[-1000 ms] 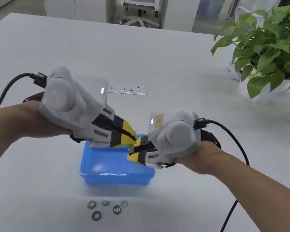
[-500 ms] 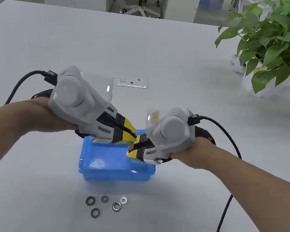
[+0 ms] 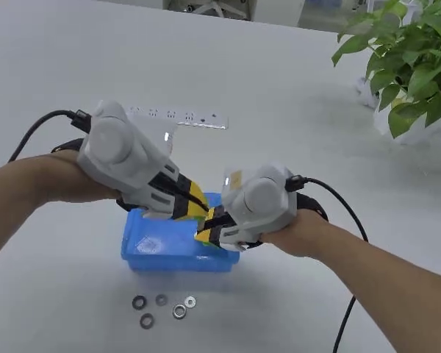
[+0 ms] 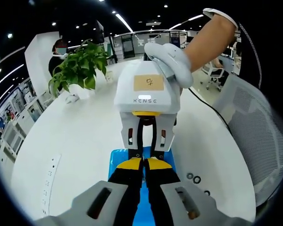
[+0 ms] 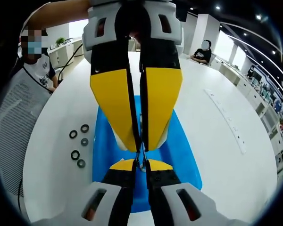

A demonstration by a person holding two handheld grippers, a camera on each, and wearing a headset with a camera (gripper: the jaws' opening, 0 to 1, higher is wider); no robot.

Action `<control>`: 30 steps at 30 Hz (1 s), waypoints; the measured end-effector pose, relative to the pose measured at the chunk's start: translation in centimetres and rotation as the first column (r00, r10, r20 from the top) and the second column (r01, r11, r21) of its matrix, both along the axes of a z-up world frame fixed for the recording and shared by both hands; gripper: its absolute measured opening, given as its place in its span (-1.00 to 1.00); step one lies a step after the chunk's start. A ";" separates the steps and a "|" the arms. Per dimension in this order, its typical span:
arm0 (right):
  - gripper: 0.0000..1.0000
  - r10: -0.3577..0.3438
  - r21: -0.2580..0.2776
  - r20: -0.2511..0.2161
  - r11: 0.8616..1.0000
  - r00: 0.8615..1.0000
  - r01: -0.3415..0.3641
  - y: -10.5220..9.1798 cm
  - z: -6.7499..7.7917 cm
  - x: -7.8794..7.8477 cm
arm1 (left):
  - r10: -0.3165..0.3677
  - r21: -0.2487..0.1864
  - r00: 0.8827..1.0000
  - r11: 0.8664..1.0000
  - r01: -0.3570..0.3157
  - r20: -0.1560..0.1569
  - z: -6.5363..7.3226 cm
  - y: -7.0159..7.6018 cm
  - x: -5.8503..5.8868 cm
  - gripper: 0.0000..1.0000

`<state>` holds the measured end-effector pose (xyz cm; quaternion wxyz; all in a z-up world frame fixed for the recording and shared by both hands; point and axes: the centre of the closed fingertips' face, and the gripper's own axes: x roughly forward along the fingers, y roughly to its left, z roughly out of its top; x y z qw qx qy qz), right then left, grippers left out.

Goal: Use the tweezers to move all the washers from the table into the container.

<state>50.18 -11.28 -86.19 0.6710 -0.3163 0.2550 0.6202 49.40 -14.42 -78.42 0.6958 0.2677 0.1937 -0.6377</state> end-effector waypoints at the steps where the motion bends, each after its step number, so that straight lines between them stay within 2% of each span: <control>1: -0.79 0.000 -0.001 0.000 1.000 1.000 0.000 0.0 0.0 0.0 | 0.001 0.000 1.000 1.000 -0.001 -0.001 0.0 0.0 0.0 -0.88; 13: -0.77 -0.003 -0.009 0.017 1.000 1.000 0.003 0.0 0.2 0.1 | 0.014 0.000 1.000 1.000 -0.014 -0.013 0.2 -0.1 0.0 -0.87; 22: -0.77 -0.001 -0.002 0.024 1.000 1.000 0.001 0.1 0.9 0.0 | 0.013 -0.001 1.000 1.000 -0.013 0.000 0.9 0.1 -0.2 -0.87; 28: -0.77 0.000 0.005 0.032 1.000 0.999 0.000 0.2 1.7 -0.2 | 0.012 -0.002 1.000 1.000 -0.012 0.015 1.7 0.1 -0.5 -0.87; 30: -0.77 0.001 0.014 0.028 1.000 1.000 -0.001 0.3 2.1 -0.5 | 0.011 -0.006 1.000 1.000 -0.011 0.012 2.0 0.1 -0.7 -0.88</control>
